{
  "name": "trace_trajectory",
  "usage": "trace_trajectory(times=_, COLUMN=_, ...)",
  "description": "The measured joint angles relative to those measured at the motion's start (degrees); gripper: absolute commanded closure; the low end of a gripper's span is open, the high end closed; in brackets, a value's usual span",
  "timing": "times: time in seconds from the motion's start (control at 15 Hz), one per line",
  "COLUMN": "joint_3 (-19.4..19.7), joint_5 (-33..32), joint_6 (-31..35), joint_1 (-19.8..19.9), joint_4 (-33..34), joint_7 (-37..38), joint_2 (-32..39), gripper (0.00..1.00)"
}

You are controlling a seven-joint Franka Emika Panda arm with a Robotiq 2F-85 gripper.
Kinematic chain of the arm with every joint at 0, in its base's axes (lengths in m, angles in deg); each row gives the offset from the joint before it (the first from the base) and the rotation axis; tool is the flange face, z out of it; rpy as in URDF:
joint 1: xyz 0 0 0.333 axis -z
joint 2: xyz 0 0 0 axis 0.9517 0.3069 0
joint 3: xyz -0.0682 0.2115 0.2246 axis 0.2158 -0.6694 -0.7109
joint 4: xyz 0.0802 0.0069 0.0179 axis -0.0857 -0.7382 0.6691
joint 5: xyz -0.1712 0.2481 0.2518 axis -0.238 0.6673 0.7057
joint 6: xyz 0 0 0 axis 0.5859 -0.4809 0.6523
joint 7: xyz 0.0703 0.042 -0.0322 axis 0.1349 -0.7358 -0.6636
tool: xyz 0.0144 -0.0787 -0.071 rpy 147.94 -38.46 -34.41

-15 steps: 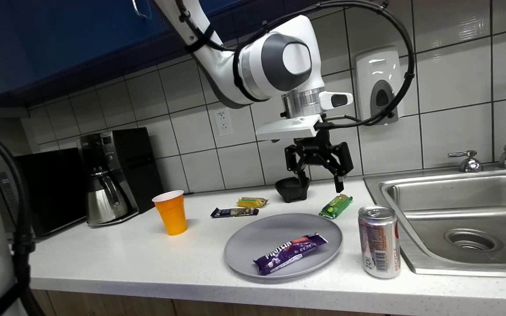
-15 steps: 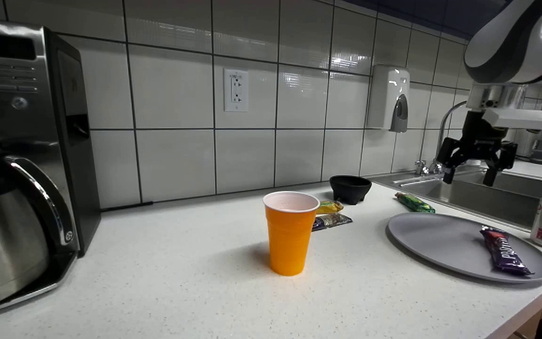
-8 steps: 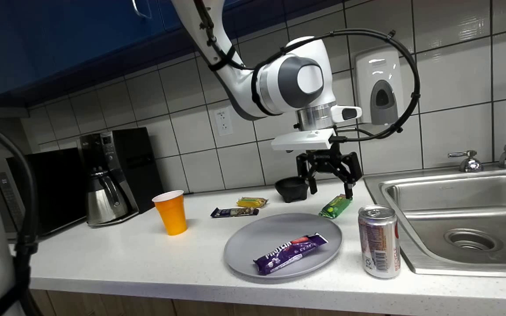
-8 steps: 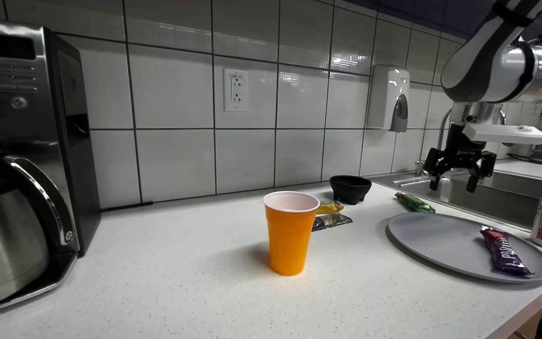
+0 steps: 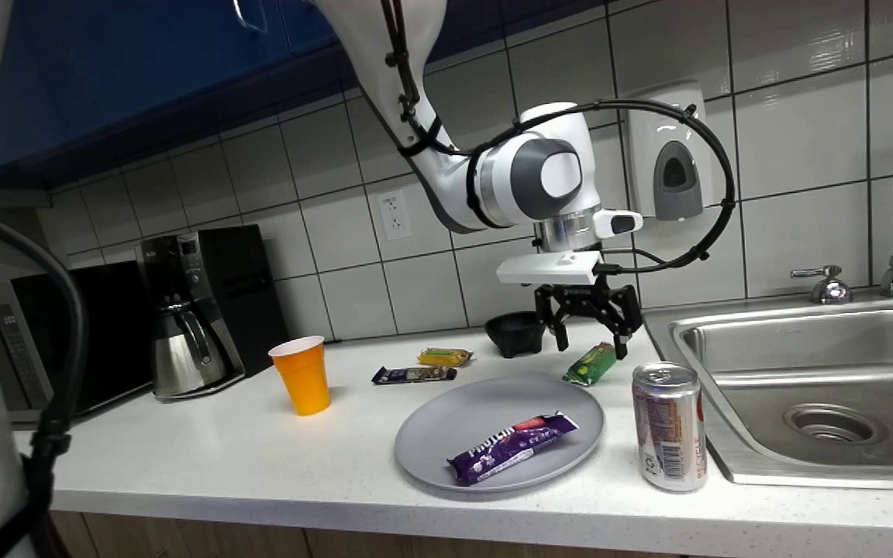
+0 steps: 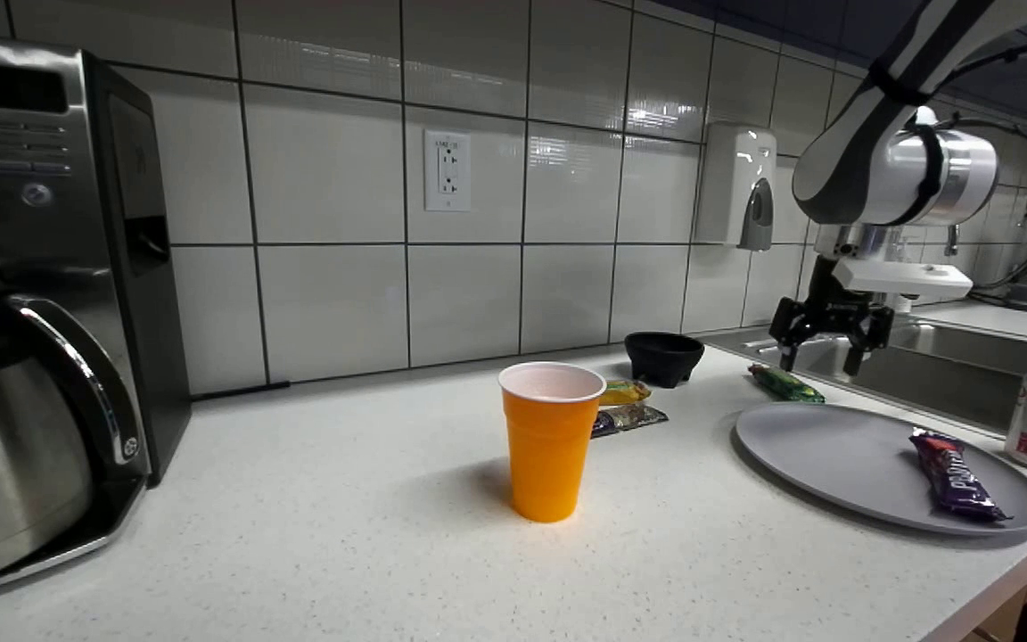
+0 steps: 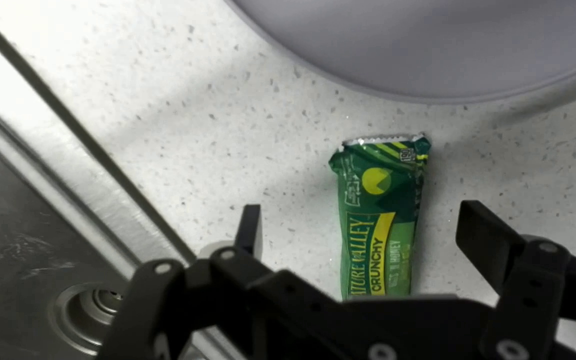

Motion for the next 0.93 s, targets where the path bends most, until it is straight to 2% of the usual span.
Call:
trace_trajectory(times=0.47, joint_3=-1.9, joint_5=0.0, joint_6=0.0, joint_1=1.2, joint_4=6.4, joint_7=0.0, joint_2=6.0, gripper=0.00)
trace_trajectory(times=0.53, joint_3=-2.0, joint_5=0.0, joint_6=0.0, joint_1=1.2, joint_4=6.9, joint_7=0.0, joint_2=6.4, gripper=0.25)
trace_trajectory(times=0.6, joint_3=-2.2, joint_5=0.0, joint_6=0.0, joint_1=1.3, joint_4=7.3, joint_7=0.0, joint_2=6.8, gripper=0.26)
trace_trajectory(times=0.93, joint_3=-2.6, joint_5=0.0, joint_6=0.0, joint_1=1.5, joint_4=8.2, joint_7=0.0, joint_2=7.8, gripper=0.67)
